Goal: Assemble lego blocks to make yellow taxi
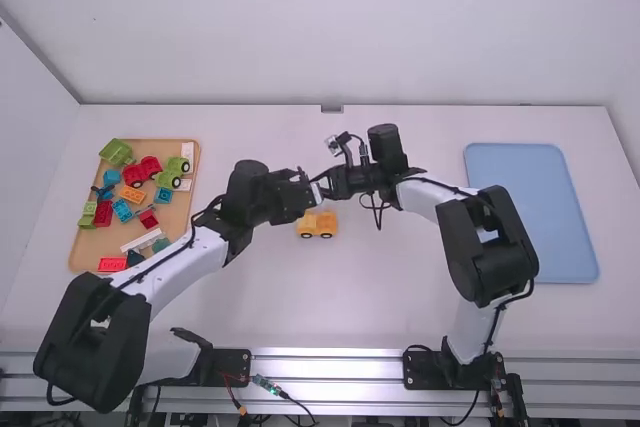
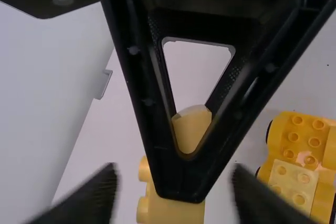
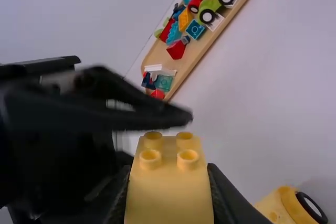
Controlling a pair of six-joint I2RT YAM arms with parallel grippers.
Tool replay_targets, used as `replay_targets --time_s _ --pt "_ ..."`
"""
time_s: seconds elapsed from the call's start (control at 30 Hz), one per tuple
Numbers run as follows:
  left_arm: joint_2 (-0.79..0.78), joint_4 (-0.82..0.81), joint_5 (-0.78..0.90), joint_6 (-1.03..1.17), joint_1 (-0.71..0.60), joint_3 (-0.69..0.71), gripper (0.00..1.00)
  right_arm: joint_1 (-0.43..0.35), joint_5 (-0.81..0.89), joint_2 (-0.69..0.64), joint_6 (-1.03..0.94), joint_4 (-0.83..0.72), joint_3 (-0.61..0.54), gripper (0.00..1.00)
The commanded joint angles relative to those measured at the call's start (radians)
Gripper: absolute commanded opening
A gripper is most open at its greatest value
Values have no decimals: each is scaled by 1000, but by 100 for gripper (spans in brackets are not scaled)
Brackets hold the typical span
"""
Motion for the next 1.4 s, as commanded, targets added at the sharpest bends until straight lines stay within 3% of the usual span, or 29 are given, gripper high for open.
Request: replay_targets --time_s 0.0,0.03,0.2,0.43,0.57,0.77,0.93,1.13,1.37 --pt "7 4 26 -8 -2 -7 92 -5 -19 -12 -4 2 21 17" --pt "7 8 23 -21 -2 -6 99 -10 -8 -12 -5 2 21 17" --pt "-14 -29 -71 -171 -2 24 99 -52 0 -12 -114 1 22 13" --pt "-32 -174 -20 -161 8 98 99 -142 61 -12 -390 -70 21 7" --pt "-32 -235 143 -103 11 130 99 -183 35 -12 -681 -196 22 6" --pt "-26 -235 241 -178 37 165 99 -226 -165 -27 -1100 -405 22 6" --pt "51 -252 522 -206 107 214 99 -234 -175 -93 -1394 -602 22 2" --pt "162 -334 760 -176 126 283 99 -235 -159 -151 -1516 -684 22 0" --pt "208 -364 914 -161 123 315 99 -235 -161 -151 -1524 -685 21 0"
